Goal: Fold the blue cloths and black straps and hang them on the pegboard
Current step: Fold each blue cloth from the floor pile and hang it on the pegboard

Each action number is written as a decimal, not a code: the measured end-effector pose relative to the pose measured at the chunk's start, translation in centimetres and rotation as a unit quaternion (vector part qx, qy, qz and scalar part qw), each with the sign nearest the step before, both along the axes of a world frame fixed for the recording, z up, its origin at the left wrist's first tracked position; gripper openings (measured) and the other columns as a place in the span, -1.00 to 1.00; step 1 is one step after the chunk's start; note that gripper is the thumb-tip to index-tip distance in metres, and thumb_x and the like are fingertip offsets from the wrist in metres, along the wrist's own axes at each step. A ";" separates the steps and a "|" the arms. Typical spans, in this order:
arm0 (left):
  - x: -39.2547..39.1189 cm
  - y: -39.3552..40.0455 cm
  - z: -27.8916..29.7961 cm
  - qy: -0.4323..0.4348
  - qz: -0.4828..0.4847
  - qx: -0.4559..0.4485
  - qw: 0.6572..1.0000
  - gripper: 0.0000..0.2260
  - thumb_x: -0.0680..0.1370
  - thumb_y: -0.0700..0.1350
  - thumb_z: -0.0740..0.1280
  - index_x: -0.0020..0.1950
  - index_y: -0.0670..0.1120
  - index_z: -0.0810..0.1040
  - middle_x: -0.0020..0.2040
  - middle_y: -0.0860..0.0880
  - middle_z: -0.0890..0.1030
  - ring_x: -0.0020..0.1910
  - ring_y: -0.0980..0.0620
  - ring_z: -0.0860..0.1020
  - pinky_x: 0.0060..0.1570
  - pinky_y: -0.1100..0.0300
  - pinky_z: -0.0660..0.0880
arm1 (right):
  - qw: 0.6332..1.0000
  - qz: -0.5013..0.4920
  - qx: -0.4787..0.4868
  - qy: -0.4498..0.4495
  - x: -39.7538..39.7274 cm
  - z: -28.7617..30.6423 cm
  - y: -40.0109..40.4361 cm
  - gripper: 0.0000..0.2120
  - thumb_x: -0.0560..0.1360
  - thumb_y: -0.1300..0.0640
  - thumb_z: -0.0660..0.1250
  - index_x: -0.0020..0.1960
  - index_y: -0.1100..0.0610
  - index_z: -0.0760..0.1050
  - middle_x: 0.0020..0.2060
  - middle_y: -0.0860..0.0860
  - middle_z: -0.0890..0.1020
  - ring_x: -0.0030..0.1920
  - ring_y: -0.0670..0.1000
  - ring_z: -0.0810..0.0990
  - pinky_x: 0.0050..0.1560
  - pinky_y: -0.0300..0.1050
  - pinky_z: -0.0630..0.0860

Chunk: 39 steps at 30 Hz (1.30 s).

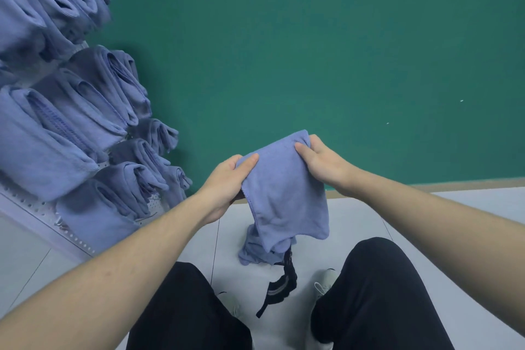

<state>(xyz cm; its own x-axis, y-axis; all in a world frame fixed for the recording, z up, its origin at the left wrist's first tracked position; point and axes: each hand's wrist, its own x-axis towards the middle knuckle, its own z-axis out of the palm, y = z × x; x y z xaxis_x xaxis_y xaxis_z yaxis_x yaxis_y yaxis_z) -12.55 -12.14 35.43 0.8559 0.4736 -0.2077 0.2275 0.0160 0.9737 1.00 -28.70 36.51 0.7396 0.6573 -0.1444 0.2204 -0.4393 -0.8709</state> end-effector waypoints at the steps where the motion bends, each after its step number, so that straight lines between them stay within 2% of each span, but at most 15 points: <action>1: 0.0 0.0 0.1 0.002 0.003 -0.025 1.000 -0.77 0.65 0.08 0.29 -0.13 -0.02 0.48 -0.33 0.10 0.60 -0.38 0.13 0.55 -0.28 0.21 0.52 | 1.000 -0.005 0.002 0.003 -0.1 -0.2 0.3 -0.67 0.67 -0.16 0.05 0.24 0.04 0.38 0.14 -0.09 0.52 0.26 -0.02 0.49 0.31 0.02 0.40; 4: 0.1 0.2 0.4 -0.008 0.005 -0.076 0.997 -0.79 0.63 0.12 0.31 -0.03 -0.01 0.54 -0.21 0.09 0.67 -0.26 0.09 0.62 -0.18 0.13 0.56 | 0.999 -0.011 0.028 0.012 -0.3 -0.3 1.0 -0.66 0.67 -0.16 0.06 0.24 0.06 0.38 0.14 -0.07 0.53 0.23 -0.04 0.50 0.26 -0.03 0.42; 7: 0.1 0.1 0.4 -0.028 -0.014 -0.071 0.997 -0.76 0.54 0.00 0.46 0.18 -0.01 0.58 0.04 -0.01 0.73 -0.06 0.00 0.69 -0.04 0.01 0.62 | 0.996 -0.011 0.085 0.021 -0.8 0.0 1.8 -0.69 0.67 -0.10 0.13 0.20 0.11 0.42 0.13 -0.02 0.56 0.14 -0.05 0.54 0.22 -0.07 0.47; 10: 0.6 -0.8 0.2 -0.028 -0.004 -0.053 0.998 -0.65 0.46 -0.17 0.54 0.20 -0.02 0.58 0.03 -0.03 0.74 0.04 -0.08 0.70 0.07 -0.08 0.61 | 0.994 -0.004 0.108 0.007 -1.4 0.2 2.4 -0.74 0.66 -0.05 0.19 0.08 0.16 0.43 -0.04 0.00 0.55 -0.05 -0.05 0.50 0.06 -0.10 0.47; 13: 1.2 -0.7 0.1 -0.059 0.069 -0.098 0.991 -0.71 0.51 -0.23 0.48 0.20 -0.05 0.58 0.01 -0.02 0.74 0.02 -0.05 0.71 0.04 -0.06 0.64 | 0.987 -0.047 0.149 0.045 -1.6 0.1 2.5 -0.67 0.65 -0.13 0.18 0.09 0.13 0.50 -0.03 -0.03 0.62 -0.05 -0.08 0.56 0.05 -0.11 0.49; 16: 1.5 0.3 0.5 -0.099 0.118 -0.177 0.972 -0.73 0.53 -0.26 0.45 0.21 -0.11 0.58 -0.01 -0.04 0.74 -0.05 -0.01 0.72 -0.11 0.07 0.64 | 0.963 -0.105 0.174 0.175 -1.2 -1.9 2.3 -0.60 0.63 -0.06 0.05 0.16 0.13 0.56 -0.04 0.04 0.68 -0.04 0.00 0.58 -0.01 -0.04 0.48; 19: 1.6 1.4 1.5 -0.121 0.149 -0.225 0.955 -0.79 0.55 -0.27 0.43 0.18 -0.16 0.58 -0.04 -0.08 0.74 -0.10 -0.01 0.72 -0.23 0.12 0.64 | 0.986 -0.037 0.020 0.159 -1.1 -6.8 1.2 -0.67 0.50 0.17 0.10 0.13 0.06 0.56 0.03 -0.01 0.67 0.06 0.05 0.59 0.09 -0.08 0.47; 21: 1.8 2.1 1.9 -0.133 0.155 -0.249 0.947 -0.74 0.57 -0.26 0.41 0.25 -0.20 0.55 0.03 -0.13 0.73 -0.05 -0.04 0.72 -0.19 0.08 0.66 | 0.984 0.073 -0.102 0.126 -1.8 -9.2 0.5 -0.49 0.49 0.29 0.12 0.39 0.01 0.45 0.31 -0.02 0.55 0.24 0.00 0.50 0.15 -0.13 0.43; 24: 2.2 2.8 2.2 -0.130 0.144 -0.288 0.938 -0.63 0.58 -0.20 0.41 0.37 -0.21 0.50 0.15 -0.17 0.69 0.07 -0.10 0.70 -0.15 0.03 0.66 | 0.968 0.153 -0.125 0.156 -3.2 -11.2 1.1 -0.24 0.48 0.14 0.39 0.59 -0.09 0.15 0.49 -0.06 0.34 0.38 -0.05 0.41 0.32 -0.16 0.35; 26: 2.4 3.0 2.4 -0.126 0.135 -0.308 0.933 -0.63 0.59 -0.17 0.40 0.38 -0.22 0.50 0.16 -0.18 0.68 0.09 -0.11 0.69 -0.15 0.02 0.66 | 0.970 0.160 -0.114 0.141 -4.0 -12.2 2.5 -0.14 0.33 -0.09 0.54 0.53 -0.23 0.22 0.37 -0.07 0.48 0.27 -0.04 0.53 0.35 -0.08 0.44; 28: 2.6 3.0 2.5 -0.121 0.129 -0.318 0.931 -0.63 0.59 -0.16 0.40 0.37 -0.22 0.51 0.16 -0.19 0.68 0.08 -0.12 0.69 -0.15 0.01 0.66 | 0.978 0.134 -0.093 0.127 -4.5 -12.7 4.2 -0.20 0.26 -0.16 0.55 0.44 -0.18 0.33 0.20 -0.06 0.58 0.15 -0.01 0.60 0.28 -0.05 0.51; 31: 2.7 3.1 2.7 -0.119 0.125 -0.318 0.932 -0.64 0.60 -0.15 0.39 0.37 -0.22 0.52 0.15 -0.18 0.69 0.09 -0.11 0.69 -0.12 0.01 0.67 | 0.990 0.092 -0.074 0.083 -4.8 -12.6 6.0 -0.61 0.46 -0.04 0.42 0.25 -0.01 0.47 0.08 -0.03 0.60 0.08 0.05 0.56 0.09 -0.11 0.48; 33: 2.7 3.7 3.0 -0.126 0.130 -0.308 0.934 -0.65 0.61 -0.13 0.38 0.36 -0.22 0.52 0.15 -0.17 0.69 0.08 -0.08 0.70 -0.12 0.04 0.67 | 0.989 0.101 -0.103 0.025 -4.7 -13.0 6.6 -0.88 0.59 0.02 0.29 -0.06 0.06 0.49 -0.14 0.00 0.58 -0.09 0.07 0.51 -0.03 -0.05 0.44; 36: 2.7 5.1 2.9 -0.138 0.157 -0.292 0.933 -0.63 0.59 -0.14 0.40 0.38 -0.20 0.51 0.18 -0.16 0.68 0.10 -0.11 0.69 -0.12 0.00 0.66 | 0.988 0.077 -0.130 0.009 -4.2 -14.1 6.7 -0.65 0.64 0.05 0.25 -0.32 0.01 0.32 -0.37 -0.08 0.43 -0.27 0.04 0.41 -0.30 -0.16 0.32; 39: 2.2 6.1 2.5 -0.157 0.190 -0.271 0.930 -0.53 0.54 -0.13 0.46 0.42 -0.18 0.47 0.21 -0.18 0.66 0.14 -0.15 0.67 -0.04 -0.08 0.66 | 0.990 0.031 -0.138 0.008 -2.6 -15.3 7.1 -0.66 0.62 0.06 0.27 -0.33 0.02 0.38 -0.38 -0.01 0.48 -0.25 0.09 0.41 -0.27 -0.09 0.36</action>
